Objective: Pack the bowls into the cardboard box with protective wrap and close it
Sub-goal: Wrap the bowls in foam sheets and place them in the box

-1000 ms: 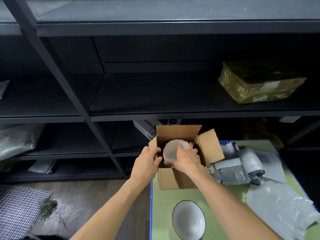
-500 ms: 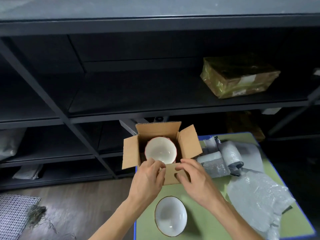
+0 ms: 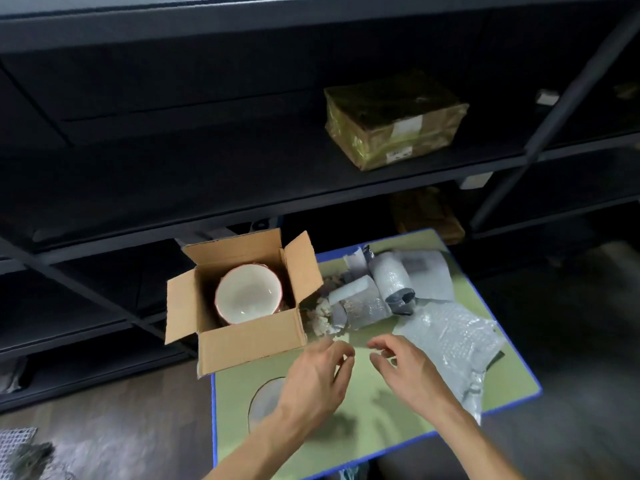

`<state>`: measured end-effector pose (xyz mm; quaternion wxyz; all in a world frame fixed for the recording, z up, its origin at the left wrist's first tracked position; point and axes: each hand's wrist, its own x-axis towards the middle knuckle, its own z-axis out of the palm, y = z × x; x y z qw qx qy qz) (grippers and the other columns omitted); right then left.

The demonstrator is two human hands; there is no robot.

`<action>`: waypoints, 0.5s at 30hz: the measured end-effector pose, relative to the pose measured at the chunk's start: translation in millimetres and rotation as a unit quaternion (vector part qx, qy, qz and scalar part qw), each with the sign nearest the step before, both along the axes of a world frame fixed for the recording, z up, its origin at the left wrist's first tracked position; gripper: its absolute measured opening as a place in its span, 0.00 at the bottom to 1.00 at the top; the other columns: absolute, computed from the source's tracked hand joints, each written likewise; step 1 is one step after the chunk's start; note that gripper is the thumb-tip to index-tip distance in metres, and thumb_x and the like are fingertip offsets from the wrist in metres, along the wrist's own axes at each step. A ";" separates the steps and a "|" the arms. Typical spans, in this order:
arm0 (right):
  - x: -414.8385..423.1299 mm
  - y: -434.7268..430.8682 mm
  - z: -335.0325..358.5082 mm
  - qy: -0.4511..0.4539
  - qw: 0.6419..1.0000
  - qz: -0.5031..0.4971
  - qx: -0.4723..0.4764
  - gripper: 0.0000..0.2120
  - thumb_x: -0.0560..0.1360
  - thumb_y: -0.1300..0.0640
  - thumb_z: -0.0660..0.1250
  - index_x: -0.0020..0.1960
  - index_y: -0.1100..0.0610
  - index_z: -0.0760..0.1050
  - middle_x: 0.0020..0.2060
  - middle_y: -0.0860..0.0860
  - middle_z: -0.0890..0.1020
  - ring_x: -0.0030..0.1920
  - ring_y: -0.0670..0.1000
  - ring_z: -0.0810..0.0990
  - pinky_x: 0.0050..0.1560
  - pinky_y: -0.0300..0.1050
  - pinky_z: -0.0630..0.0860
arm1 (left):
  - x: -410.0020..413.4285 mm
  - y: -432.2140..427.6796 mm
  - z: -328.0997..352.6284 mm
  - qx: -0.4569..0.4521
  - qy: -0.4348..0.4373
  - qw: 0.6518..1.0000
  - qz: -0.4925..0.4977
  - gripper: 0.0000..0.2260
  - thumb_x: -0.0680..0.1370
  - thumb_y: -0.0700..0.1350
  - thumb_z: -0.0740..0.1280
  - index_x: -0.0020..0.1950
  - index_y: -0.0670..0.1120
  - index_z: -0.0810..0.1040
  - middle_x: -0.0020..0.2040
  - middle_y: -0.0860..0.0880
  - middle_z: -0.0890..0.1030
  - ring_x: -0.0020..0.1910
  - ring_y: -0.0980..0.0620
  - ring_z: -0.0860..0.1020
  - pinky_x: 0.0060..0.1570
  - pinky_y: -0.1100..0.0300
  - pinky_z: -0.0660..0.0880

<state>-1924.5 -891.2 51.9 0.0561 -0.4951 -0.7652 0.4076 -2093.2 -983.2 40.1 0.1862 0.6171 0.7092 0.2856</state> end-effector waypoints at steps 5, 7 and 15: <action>53.5 8.5 -17.8 -0.078 0.996 -0.046 -0.012 0.12 0.79 0.53 0.65 0.63 0.49 0.76 0.59 0.47 0.78 0.59 0.45 0.76 0.60 0.38 0.70 | 33.1 28.9 -18.6 -0.094 0.012 0.994 -0.048 0.14 0.82 0.54 0.58 0.64 0.51 0.76 0.55 0.51 0.78 0.56 0.51 0.77 0.54 0.56 0.73; 73.4 9.9 -22.9 -0.114 0.991 -0.069 -0.022 0.15 0.79 0.53 0.65 0.65 0.50 0.75 0.61 0.49 0.77 0.62 0.48 0.76 0.62 0.41 0.70 | 44.2 42.7 -25.3 -0.119 0.019 0.991 -0.054 0.16 0.82 0.54 0.59 0.66 0.50 0.74 0.59 0.50 0.78 0.58 0.50 0.77 0.57 0.56 0.73; 127.7 6.8 -30.2 -0.149 0.979 -0.132 -0.048 0.19 0.81 0.53 0.62 0.72 0.51 0.70 0.68 0.49 0.71 0.67 0.47 0.74 0.65 0.41 0.69 | 83.7 85.5 -49.9 -0.252 0.028 0.967 -0.030 0.18 0.81 0.57 0.62 0.64 0.45 0.72 0.55 0.45 0.81 0.54 0.44 0.80 0.52 0.52 0.75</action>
